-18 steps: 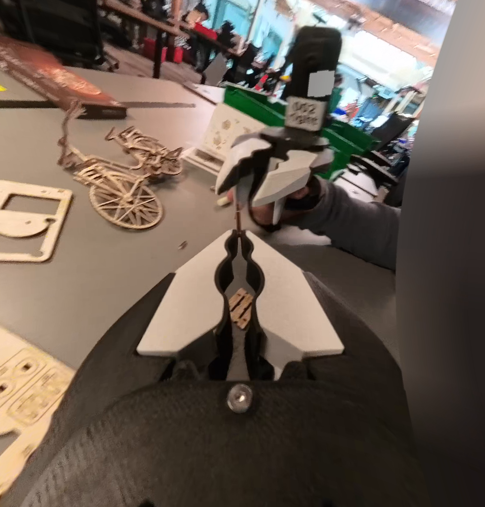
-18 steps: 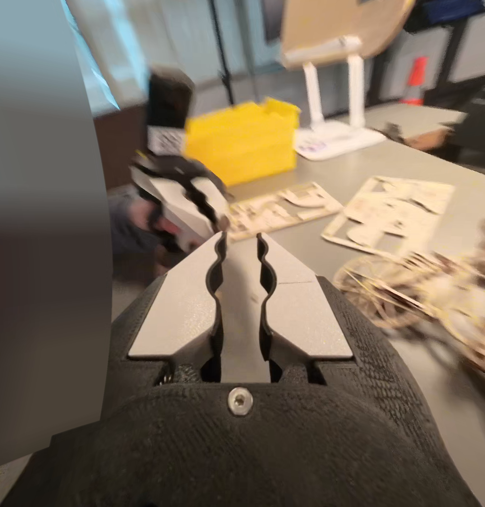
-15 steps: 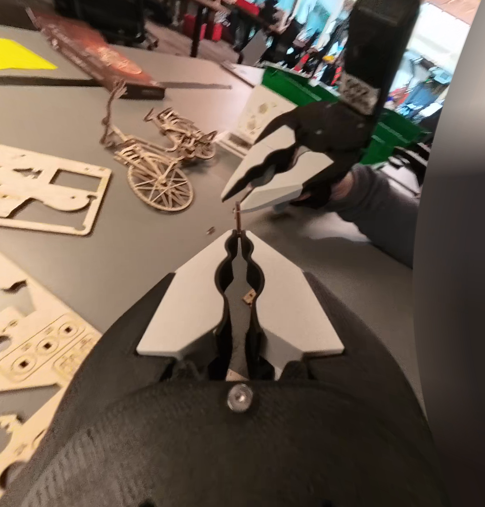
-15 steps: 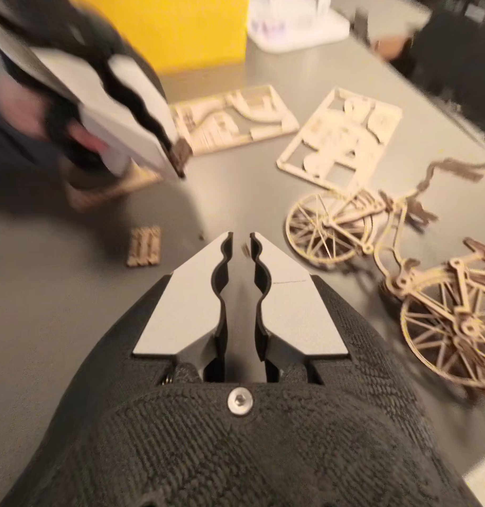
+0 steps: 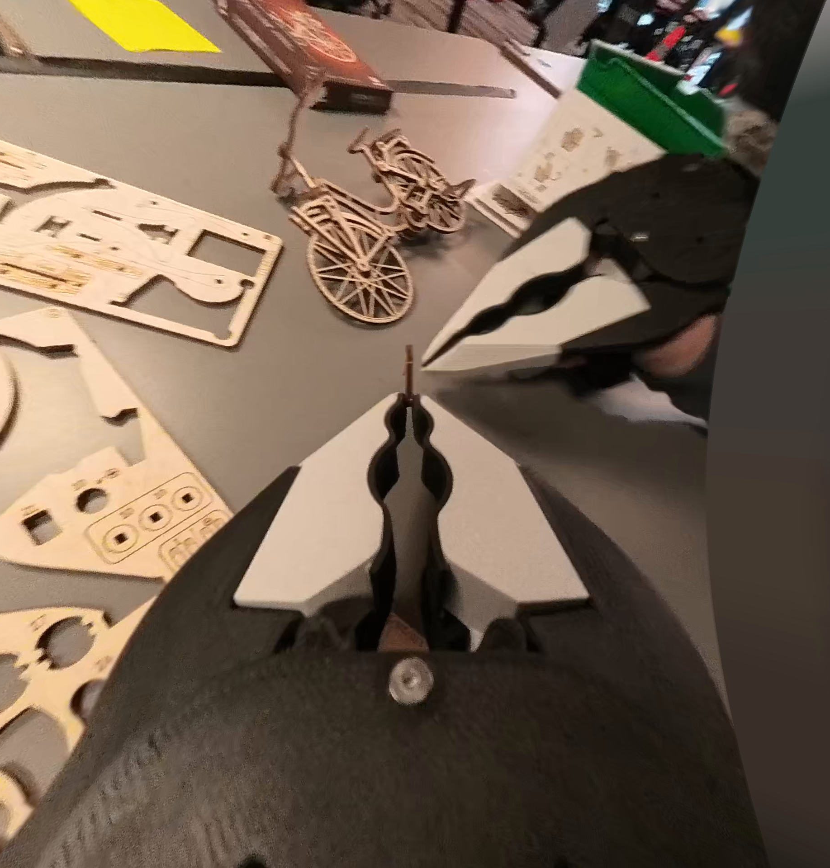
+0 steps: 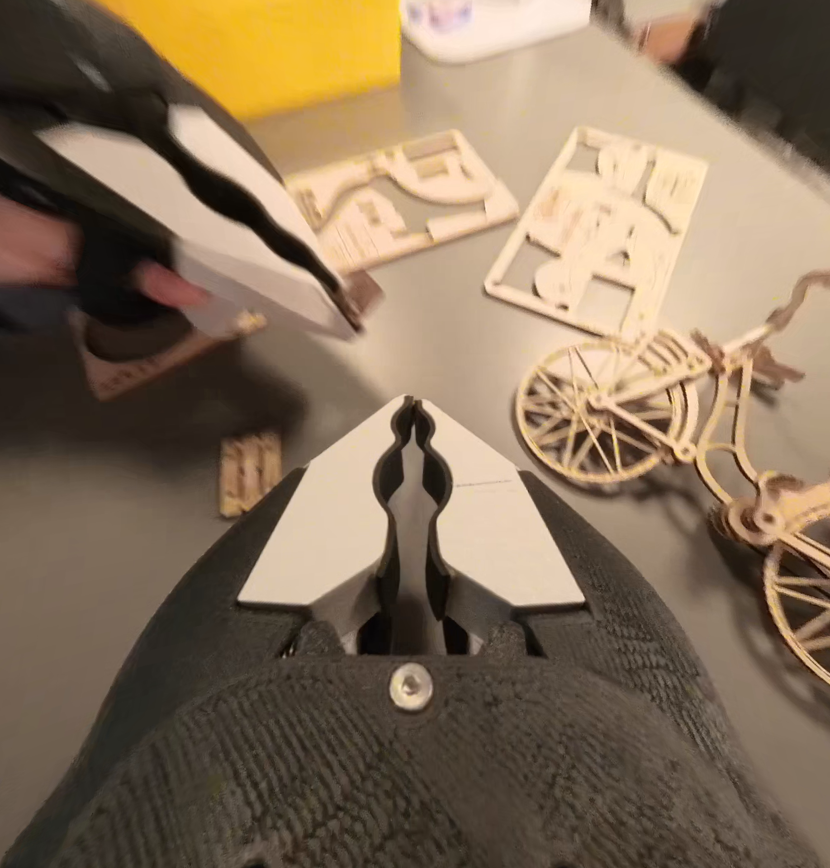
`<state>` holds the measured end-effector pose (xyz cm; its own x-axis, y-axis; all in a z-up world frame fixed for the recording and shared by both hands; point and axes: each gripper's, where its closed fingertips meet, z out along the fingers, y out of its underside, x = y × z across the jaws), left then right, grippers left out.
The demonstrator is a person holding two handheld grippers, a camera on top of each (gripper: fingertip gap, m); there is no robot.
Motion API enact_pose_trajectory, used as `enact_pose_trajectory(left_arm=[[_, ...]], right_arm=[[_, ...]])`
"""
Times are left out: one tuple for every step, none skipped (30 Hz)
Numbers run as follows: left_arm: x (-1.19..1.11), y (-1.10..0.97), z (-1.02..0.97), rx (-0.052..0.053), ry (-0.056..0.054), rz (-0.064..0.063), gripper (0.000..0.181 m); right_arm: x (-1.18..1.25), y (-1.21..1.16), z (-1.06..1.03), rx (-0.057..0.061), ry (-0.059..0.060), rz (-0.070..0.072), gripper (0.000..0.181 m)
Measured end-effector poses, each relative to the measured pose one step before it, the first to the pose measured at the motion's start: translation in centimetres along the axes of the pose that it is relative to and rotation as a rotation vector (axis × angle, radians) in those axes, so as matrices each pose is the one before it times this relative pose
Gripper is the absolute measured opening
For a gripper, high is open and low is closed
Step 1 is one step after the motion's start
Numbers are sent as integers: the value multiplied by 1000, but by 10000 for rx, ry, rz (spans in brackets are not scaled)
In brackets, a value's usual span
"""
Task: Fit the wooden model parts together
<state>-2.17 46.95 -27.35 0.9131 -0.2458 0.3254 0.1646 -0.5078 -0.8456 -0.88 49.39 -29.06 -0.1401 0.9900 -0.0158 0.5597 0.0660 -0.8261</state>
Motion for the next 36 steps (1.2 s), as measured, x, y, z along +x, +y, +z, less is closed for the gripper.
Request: enact_pose_trajectory(left_arm=[[-398,85,58,-67,-374,54,0],[-162,199,153,-160,-196,75,0],[-193,287,205,-230,-203,45,0],[-59,329,235,-265,-116,83,0],[-81,292,222,-237,-131,74,1],[-139,186,154,-156,-155,48,1],[-93,88,69,-71,-103,28,1],[-116,25,26,-19,-70,-33,1],[-111,-10,-14,5,-23,-88,0],[22,-15,-10,11,88,-87,0],[30,-28,-25,22,91,-85,1],[-157,-52,-48,47,-25,-124,1],[-59,-41,-25,31,42,-114,1],[-99,-68,-58,56,-2,-95,1],[-123,-143,-105,115,-69,-41,1],[-54,-147,-125,125,-54,16,1],[-25,-131,-102,105,-50,45,1],[-44,-103,-76,85,-70,45,0],[11,-60,-36,42,-17,35,0],[27,-15,-13,13,20,8,0],[7,-5,-7,9,23,-21,0],[-3,-22,-18,12,26,-37,1],[11,-14,-9,13,33,-34,1],[21,-5,0,-1,39,-25,1],[36,18,22,-14,34,-10,1],[23,24,11,-18,16,5,1],[23,23,26,-24,14,10,1],[31,28,18,-24,17,8,1],[27,23,12,-17,18,4,1],[25,25,22,-18,21,-7,1],[18,22,20,-18,22,-10,1],[19,17,13,-19,22,-7,1],[19,25,25,-17,15,1,1],[18,29,16,-19,1,9,1],[19,35,22,-27,-1,14,1],[13,45,33,-38,5,13,1]], right_arm=[[-695,-1265,-226,788,-52,83,0],[-422,-955,-77,569,146,-76,0],[-304,-571,85,320,172,-177,0],[-323,-237,222,119,54,-65,0],[-211,-49,261,6,8,86,0],[-124,-70,189,7,-21,109,0],[-72,-131,110,55,-18,110,0],[-7,-63,51,27,23,62,0],[16,107,57,-80,42,-8,0],[-14,68,50,-52,33,-60,0],[-43,-13,31,-1,16,-102,0],[23,71,38,-63,36,-120,0],[63,197,21,-123,21,-148,0],[-106,290,18,-179,-150,-215,0],[-369,393,17,-226,-397,-295,0],[-412,612,-15,-348,-496,-185,0],[-441,723,-36,-428,-577,151,2],[-636,575,-18,-355,-693,498,4],[-507,323,18,-222,-473,619,9],[-275,144,60,-107,-106,355,10],[-34,248,100,-178,229,14,10],[291,322,106,-273,503,-191,11],[316,186,113,-216,505,-238,10],[115,-1,104,-105,303,-126,10],[-19,-128,130,-2,138,23,10],[-68,-62,175,7,47,68,10],[-69,28,192,-24,23,23,9],[-32,16,96,-34,62,-44,9],[5,15,26,-72,117,-106,9],[38,30,12,-86,170,-120,8],[75,-5,39,-48,201,-114,5],[30,-43,57,-9,147,-104,1],[-62,-48,58,12,65,-87,0],[-40,-55,58,29,16,-47,0],[-11,-31,36,34,-22,-17,0],[102,-25,11,73,44,-53,0]])
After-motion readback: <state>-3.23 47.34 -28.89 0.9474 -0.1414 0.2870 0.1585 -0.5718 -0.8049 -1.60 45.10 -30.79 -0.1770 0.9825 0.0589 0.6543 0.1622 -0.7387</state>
